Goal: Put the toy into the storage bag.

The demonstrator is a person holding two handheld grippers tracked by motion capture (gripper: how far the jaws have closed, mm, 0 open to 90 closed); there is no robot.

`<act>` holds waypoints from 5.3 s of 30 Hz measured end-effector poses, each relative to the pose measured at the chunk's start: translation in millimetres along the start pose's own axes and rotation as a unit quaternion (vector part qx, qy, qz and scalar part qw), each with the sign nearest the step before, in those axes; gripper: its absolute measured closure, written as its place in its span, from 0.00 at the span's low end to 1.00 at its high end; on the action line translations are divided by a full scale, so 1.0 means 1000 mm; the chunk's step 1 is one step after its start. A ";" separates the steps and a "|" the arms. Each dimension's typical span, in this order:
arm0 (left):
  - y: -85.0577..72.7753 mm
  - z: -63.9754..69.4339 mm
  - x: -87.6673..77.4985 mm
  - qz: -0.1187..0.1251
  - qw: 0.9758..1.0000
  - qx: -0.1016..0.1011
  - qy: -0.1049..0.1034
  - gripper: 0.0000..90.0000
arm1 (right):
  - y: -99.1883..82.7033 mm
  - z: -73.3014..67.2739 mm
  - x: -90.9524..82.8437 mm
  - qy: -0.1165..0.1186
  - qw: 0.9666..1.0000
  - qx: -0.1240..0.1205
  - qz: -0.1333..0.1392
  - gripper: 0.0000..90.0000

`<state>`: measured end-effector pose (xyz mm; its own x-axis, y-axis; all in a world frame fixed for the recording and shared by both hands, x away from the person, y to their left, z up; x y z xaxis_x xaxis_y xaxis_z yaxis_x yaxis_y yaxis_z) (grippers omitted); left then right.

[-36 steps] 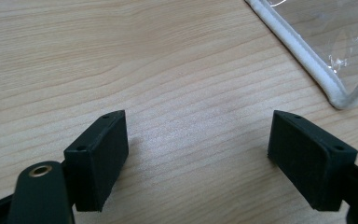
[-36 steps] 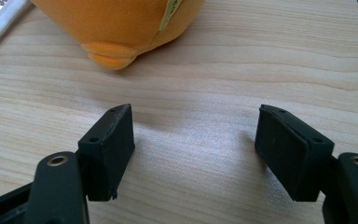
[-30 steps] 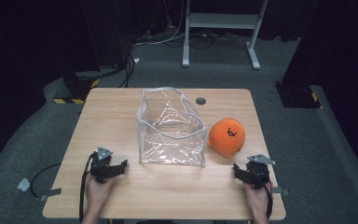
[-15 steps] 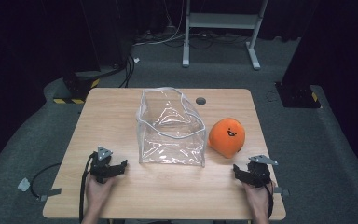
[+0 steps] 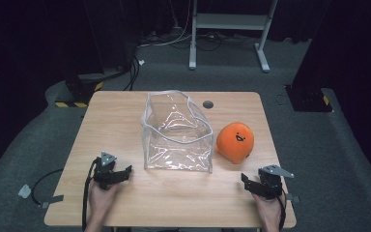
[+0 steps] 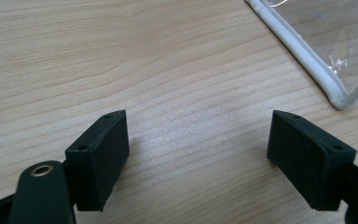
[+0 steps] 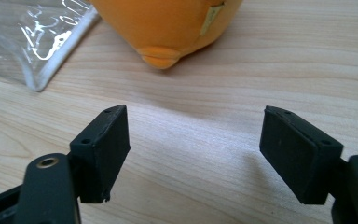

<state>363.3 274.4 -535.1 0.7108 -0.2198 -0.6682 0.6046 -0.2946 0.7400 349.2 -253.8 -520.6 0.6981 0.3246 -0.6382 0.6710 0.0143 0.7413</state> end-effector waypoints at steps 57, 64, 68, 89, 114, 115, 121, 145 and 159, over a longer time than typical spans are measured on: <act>0.000 0.000 -0.001 -0.002 1.000 0.003 0.000 0.23 | 0.066 -0.002 -0.007 0.061 0.997 0.016 0.045 0.11; 0.000 0.000 -0.001 -0.002 1.000 0.003 0.000 0.23 | 0.079 -0.002 -0.003 0.046 0.998 0.008 0.044 0.12; 0.000 0.000 -0.001 -0.002 1.000 0.003 0.000 0.23 | 0.085 -0.002 -0.002 0.051 0.998 0.005 0.047 0.12; 0.000 0.000 -0.001 -0.002 1.000 0.004 0.000 0.23 | 0.109 0.001 0.013 0.070 0.996 0.010 0.049 0.11; 0.000 0.000 0.000 -0.002 1.000 0.002 0.000 0.23 | 0.129 -0.001 0.032 0.073 0.997 0.007 0.038 0.11; 0.000 0.000 0.000 -0.002 1.000 0.002 0.000 0.23 | 0.129 -0.002 0.033 0.072 0.997 0.008 0.038 0.11; 0.000 0.000 0.000 -0.002 1.000 0.002 0.000 0.23 | 0.129 -0.003 0.041 0.072 0.997 0.006 0.030 0.11; 0.000 0.000 -0.001 -0.002 1.000 0.003 0.000 0.23 | 0.135 -0.017 0.048 0.061 0.997 -0.043 -0.019 0.56; 0.000 0.000 0.000 -0.001 1.000 0.002 0.000 0.23 | 0.139 -0.019 0.037 0.075 0.996 -0.045 -0.010 0.72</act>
<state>362.9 274.8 -535.0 0.7100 -0.2195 -0.6691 0.6042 -0.2982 0.7389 463.6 -221.9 -437.0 0.6361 0.4602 -0.6194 0.6538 0.1049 0.7493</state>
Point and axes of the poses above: each handheld gripper's, and its own axes: x roughly forward along the jaws, y roughly out of its top, z roughly to its right, the point moved 1 cm from there along x, roughly forward along the jaws, and after that the axes turned 7 degrees about x, right-handed, at the moved point
